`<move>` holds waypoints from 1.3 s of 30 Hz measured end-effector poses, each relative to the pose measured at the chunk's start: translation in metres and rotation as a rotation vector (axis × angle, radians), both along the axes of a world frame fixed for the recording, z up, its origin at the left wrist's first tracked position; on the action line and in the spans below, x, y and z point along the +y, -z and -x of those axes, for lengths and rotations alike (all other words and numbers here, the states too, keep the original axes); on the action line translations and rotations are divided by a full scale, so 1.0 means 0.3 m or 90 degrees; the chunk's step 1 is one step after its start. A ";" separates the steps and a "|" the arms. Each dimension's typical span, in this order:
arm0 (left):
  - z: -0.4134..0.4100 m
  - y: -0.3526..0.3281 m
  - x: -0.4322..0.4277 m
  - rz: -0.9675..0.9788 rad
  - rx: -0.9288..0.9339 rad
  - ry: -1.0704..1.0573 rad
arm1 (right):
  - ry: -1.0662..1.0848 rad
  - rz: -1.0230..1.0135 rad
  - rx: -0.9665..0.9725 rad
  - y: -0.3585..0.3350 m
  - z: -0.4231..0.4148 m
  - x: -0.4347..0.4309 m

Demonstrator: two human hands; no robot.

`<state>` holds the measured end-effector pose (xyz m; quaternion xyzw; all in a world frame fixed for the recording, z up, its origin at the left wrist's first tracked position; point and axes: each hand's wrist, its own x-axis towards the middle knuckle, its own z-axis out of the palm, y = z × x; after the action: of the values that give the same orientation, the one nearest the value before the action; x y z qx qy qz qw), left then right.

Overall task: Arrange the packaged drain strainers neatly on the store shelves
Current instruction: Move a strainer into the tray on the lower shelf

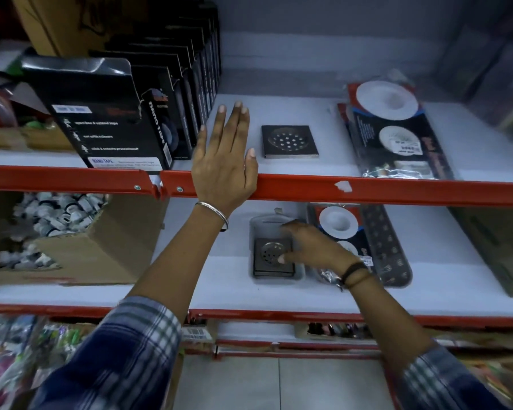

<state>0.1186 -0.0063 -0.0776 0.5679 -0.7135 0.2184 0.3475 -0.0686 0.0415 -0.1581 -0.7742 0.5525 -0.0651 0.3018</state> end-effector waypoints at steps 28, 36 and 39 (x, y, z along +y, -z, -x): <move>-0.007 -0.012 0.009 -0.027 -0.008 0.009 | -0.064 0.087 0.156 -0.549 0.012 -0.439; -0.004 -0.018 0.025 -0.045 -0.002 0.011 | -0.158 0.138 -0.006 -0.649 0.053 -0.047; 0.001 -0.011 0.031 -0.052 -0.006 -0.006 | -0.241 0.060 -0.021 -0.578 0.049 0.078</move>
<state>0.1183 0.0029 -0.0742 0.5841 -0.7206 0.1937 0.3195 -0.0832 0.0650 0.0154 -0.8763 0.3888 -0.0457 0.2808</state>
